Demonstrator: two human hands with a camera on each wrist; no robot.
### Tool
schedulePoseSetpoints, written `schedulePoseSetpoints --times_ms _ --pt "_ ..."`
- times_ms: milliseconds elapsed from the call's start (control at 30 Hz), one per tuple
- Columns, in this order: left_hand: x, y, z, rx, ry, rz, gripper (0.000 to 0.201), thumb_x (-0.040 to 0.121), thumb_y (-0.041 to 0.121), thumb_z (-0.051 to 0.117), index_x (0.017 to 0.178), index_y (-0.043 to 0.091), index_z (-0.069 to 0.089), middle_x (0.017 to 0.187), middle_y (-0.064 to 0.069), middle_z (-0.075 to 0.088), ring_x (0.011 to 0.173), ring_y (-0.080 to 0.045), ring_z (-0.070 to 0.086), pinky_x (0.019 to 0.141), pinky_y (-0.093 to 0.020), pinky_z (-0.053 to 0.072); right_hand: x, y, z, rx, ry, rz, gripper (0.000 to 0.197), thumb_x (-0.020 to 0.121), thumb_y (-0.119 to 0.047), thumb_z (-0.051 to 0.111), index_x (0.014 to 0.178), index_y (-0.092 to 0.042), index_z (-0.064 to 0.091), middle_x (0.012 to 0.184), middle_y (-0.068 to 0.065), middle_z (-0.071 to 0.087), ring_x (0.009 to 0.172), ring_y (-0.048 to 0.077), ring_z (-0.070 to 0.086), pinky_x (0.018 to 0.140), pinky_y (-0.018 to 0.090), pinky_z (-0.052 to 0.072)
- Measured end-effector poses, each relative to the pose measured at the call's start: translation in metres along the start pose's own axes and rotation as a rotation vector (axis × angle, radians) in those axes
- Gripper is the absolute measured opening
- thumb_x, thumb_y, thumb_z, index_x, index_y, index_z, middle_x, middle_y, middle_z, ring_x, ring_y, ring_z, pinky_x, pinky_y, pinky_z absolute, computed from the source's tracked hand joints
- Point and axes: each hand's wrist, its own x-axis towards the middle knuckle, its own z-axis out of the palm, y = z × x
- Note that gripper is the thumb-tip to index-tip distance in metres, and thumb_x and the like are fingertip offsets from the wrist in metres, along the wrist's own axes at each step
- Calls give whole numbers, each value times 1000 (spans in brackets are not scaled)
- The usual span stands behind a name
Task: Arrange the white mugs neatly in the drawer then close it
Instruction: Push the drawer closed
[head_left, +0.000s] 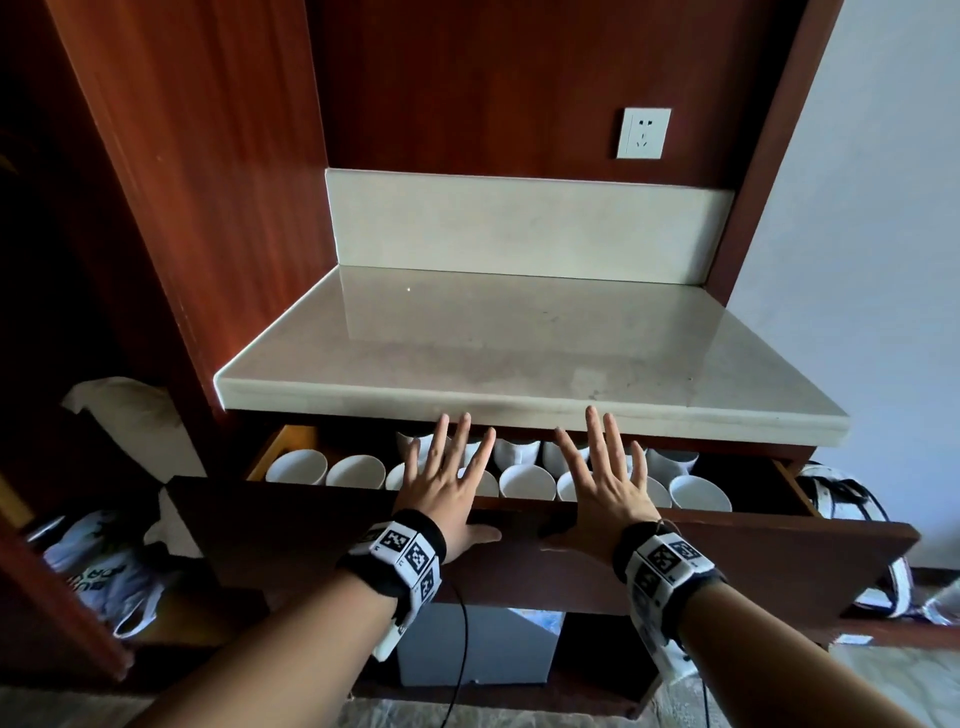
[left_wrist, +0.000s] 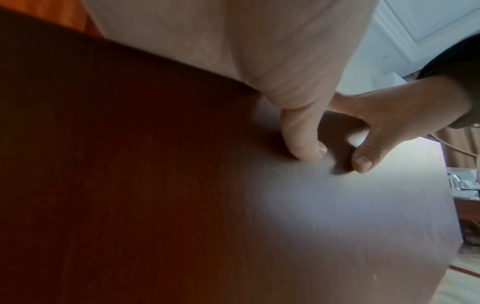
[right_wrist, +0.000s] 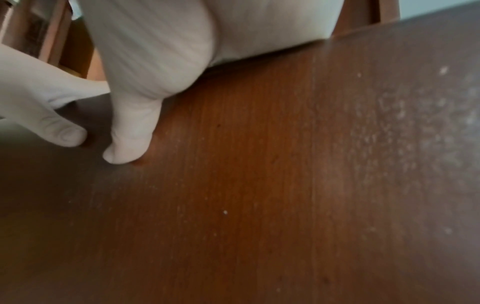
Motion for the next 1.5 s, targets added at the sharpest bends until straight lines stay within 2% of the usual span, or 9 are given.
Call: schedulePoseSetpoints --times_ms 267,400,500,600,667,733,967,1100,1500 --pt "35 -46 -2 -78 28 -94 144 50 79 67 138 32 -37 147 -3 -45 136 -25 -40 113 -56 -5 25 17 0 31 62 145 144 48 -83 64 136 -32 -39 133 4 -60 119 23 -59 115 56 -11" --pt "45 -69 0 -70 85 -98 144 47 82 66 143 31 -29 152 -3 -38 139 -23 -36 113 -53 -8 37 27 1 16 78 204 147 47 -84 65 135 -30 -39 140 8 -53 129 29 -50 114 54 -12" --pt "50 -79 5 -32 137 -91 142 40 86 65 154 29 2 162 -5 -5 147 -23 -14 113 -52 -4 47 33 5 1 98 234 146 49 -81 66 135 -28 -39 145 7 -46 139 28 -37 114 52 -14" --pt "57 -82 11 -38 188 -62 134 34 82 71 148 25 28 153 -9 34 144 -28 16 111 -54 6 57 33 15 17 191 231 146 47 -77 72 146 -31 -25 159 14 -19 145 28 -22 117 55 -3" --pt "61 -82 15 -61 262 -44 129 34 78 76 144 24 33 147 -10 40 139 -29 27 113 -54 5 63 35 23 9 255 249 143 37 -74 78 148 -28 0 158 21 13 146 31 -3 114 59 16" --pt "66 -81 21 -84 341 -44 123 35 73 81 139 24 37 142 -10 42 134 -30 34 114 -52 4 68 35 29 32 280 262 141 32 -71 82 147 -22 17 152 23 28 142 36 12 108 59 28" --pt "84 -78 42 -159 559 -67 102 40 48 93 127 24 46 131 -13 56 123 -33 42 111 -52 14 80 35 45 79 451 288 117 44 -52 90 141 -24 31 148 15 26 139 33 21 91 59 42" --pt "87 -80 49 -157 624 -45 99 42 47 93 127 25 48 131 -11 56 122 -32 44 111 -51 15 82 37 49 88 518 274 113 44 -49 91 138 -23 34 146 16 29 138 33 24 85 56 44" --pt "85 -79 42 -213 585 -54 99 41 46 93 127 25 48 132 -8 49 121 -31 44 112 -48 14 81 33 46 84 527 287 115 41 -49 91 138 -24 35 145 15 31 136 32 27 80 57 47"
